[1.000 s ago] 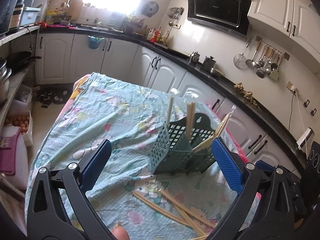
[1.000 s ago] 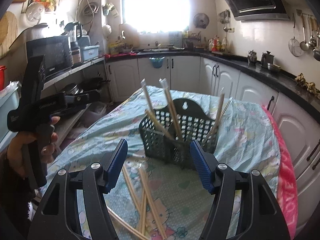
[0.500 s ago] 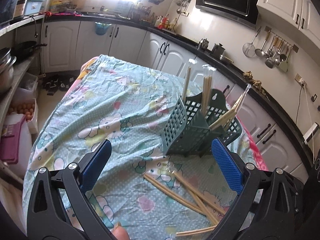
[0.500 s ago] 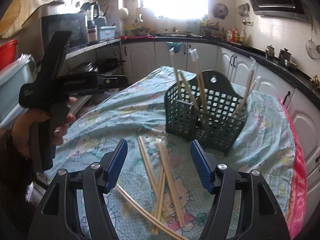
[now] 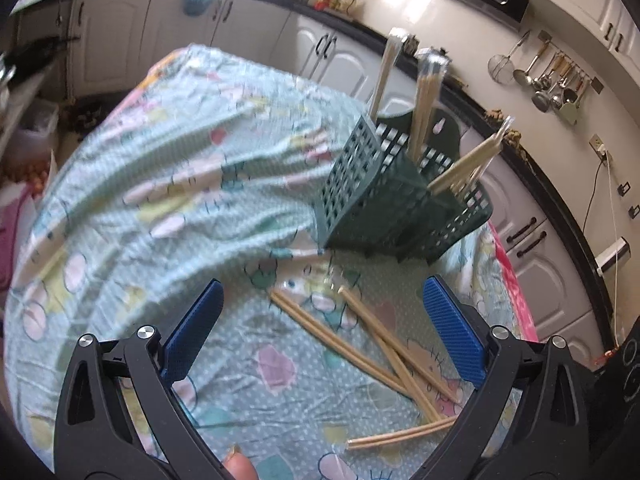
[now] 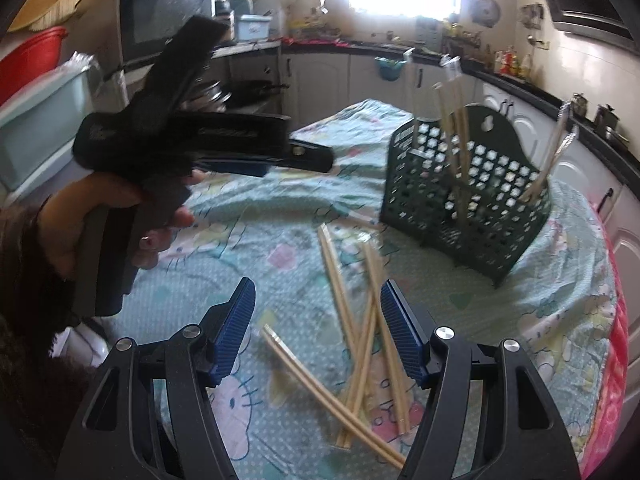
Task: Organize utensils
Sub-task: 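Move both open grippers back down toward the chopsticks on the sheet, then close the left gripper on a chopstick while the right gripper grasps another, then lift both held chopsticks up over the green caddy, then drop both chopsticks into the caddy by opening both grippers, then move both grippers down to the remaining chopsticks on the sheet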
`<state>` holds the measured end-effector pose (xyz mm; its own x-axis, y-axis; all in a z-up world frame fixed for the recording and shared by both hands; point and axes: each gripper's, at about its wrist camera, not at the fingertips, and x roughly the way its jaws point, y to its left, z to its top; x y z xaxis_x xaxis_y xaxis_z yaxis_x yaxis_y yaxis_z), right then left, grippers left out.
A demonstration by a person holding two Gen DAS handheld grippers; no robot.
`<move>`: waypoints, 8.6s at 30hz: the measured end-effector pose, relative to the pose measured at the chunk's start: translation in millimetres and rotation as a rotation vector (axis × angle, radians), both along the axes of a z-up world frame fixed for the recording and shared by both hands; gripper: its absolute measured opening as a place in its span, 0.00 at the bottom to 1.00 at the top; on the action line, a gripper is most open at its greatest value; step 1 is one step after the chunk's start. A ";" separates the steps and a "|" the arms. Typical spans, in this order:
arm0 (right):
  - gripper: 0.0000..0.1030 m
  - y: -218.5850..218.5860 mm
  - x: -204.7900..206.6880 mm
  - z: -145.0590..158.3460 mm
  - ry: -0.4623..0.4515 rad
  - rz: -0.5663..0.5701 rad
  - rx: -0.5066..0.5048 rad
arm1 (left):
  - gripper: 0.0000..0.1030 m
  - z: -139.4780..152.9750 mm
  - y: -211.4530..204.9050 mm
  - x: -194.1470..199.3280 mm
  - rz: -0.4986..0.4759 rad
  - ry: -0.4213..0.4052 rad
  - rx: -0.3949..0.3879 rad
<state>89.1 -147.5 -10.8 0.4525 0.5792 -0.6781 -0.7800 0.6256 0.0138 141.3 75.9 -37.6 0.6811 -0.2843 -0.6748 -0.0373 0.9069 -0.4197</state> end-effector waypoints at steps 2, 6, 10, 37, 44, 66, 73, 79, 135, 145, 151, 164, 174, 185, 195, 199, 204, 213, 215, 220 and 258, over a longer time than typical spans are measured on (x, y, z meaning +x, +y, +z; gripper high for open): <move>0.61 3.6 -1.5 -7.3 0.020 0.020 -0.021 | 0.78 -9.9 -0.1 2.1 -0.007 0.034 -0.025; 0.61 10.9 -2.9 -24.0 0.064 0.057 -0.073 | 0.62 -26.3 0.0 5.9 -0.016 0.088 -0.063; 0.57 17.2 -3.1 -38.2 0.099 0.090 -0.118 | 0.53 -41.6 1.5 11.3 -0.019 0.138 -0.116; 0.20 62.1 22.8 -77.9 0.166 0.242 -0.263 | 0.14 -74.4 11.3 50.6 0.033 0.224 -0.121; 0.10 67.3 25.2 -72.6 0.161 0.258 -0.266 | 0.07 -73.7 15.8 53.7 0.022 0.226 -0.134; 0.10 28.9 51.8 -2.3 0.117 0.152 -0.049 | 0.03 15.2 42.0 27.6 0.039 -0.024 -0.166; 0.10 25.7 49.5 21.1 0.087 0.132 0.019 | 0.02 60.3 29.0 14.7 -0.015 -0.136 -0.163; 0.10 14.5 51.2 41.9 0.055 0.109 0.068 | 0.02 89.2 15.5 6.6 -0.064 -0.203 -0.158; 0.10 -89.1 133.4 219.4 -0.292 -0.220 0.428 | 0.02 259.9 2.9 47.3 -0.010 -0.547 -0.001; 0.10 -92.8 152.5 202.3 -0.300 -0.275 0.417 | 0.02 229.1 7.4 65.5 0.028 -0.488 0.022; 0.10 -86.8 159.8 188.8 -0.309 -0.293 0.387 | 0.02 207.3 0.1 73.6 0.029 -0.451 0.047; 0.10 -66.8 178.1 151.2 -0.274 -0.296 0.334 | 0.02 168.2 -16.4 85.7 -0.010 -0.394 0.093; 0.10 -59.7 189.1 128.7 -0.224 -0.323 0.298 | 0.03 144.9 -24.4 93.1 -0.037 -0.351 0.083; 0.26 -55.6 195.2 108.6 -0.167 -0.352 0.245 | 0.03 129.0 -26.1 95.1 -0.053 -0.310 0.091; 0.53 -61.5 184.8 110.1 -0.185 -0.370 0.243 | 0.50 139.0 -16.9 80.8 -0.032 -0.343 0.088; 0.59 -63.8 177.4 113.6 -0.201 -0.367 0.244 | 0.67 145.8 -12.3 72.5 -0.013 -0.366 0.090; 0.64 -68.3 170.4 118.4 -0.218 -0.372 0.242 | 0.85 151.2 -5.6 63.6 0.001 -0.379 0.083; 0.69 -71.2 150.8 127.3 -0.247 -0.366 0.238 | 0.89 153.0 -0.1 50.6 0.011 -0.382 0.074; 0.70 -71.9 146.7 128.5 -0.253 -0.363 0.236 | 0.89 153.0 0.8 48.1 0.011 -0.383 0.071; 0.71 -71.0 134.8 131.5 -0.267 -0.342 0.232 | 0.89 151.4 3.7 39.6 0.015 -0.387 0.062; 0.63 -31.6 72.4 73.0 -0.132 -0.159 0.113 | 0.89 79.1 3.6 -0.6 0.006 -0.203 0.067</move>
